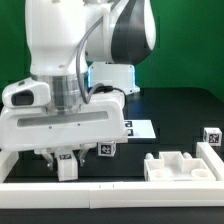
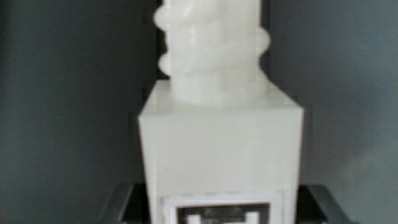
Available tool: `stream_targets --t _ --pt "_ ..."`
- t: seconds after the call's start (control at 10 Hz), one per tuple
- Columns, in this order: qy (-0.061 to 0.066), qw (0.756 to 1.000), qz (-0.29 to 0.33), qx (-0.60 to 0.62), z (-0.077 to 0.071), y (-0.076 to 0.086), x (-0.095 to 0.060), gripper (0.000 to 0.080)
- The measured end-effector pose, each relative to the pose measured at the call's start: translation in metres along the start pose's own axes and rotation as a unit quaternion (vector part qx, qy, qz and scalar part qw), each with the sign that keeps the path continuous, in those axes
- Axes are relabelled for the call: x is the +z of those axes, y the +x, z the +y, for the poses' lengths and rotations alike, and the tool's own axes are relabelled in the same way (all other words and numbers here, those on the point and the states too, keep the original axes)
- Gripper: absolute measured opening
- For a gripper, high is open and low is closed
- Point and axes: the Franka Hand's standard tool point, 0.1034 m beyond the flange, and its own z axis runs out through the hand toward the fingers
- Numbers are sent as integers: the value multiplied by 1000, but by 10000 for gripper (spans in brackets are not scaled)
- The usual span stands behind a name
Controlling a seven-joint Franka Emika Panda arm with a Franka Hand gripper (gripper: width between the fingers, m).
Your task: Assemble chair
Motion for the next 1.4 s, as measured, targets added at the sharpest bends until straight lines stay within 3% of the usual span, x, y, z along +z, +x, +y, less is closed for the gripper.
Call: stream_targets --t 0.3,0.4,0.7,0.9,1.1,1.2,1.4 --pt "18 997 1 77 -65 -21 -40 274" --pt "18 997 4 78 -70 -20 -44 274" --pt "18 996 2 83 -73 -23 -41 275" --pt "17 992 8 123 -114 -50 -34 275" --pt "15 990 5 140 -169 -81 -21 275" --pt "13 990 8 138 -177 -84 -19 276" --pt "13 991 9 134 -172 -83 -20 276"
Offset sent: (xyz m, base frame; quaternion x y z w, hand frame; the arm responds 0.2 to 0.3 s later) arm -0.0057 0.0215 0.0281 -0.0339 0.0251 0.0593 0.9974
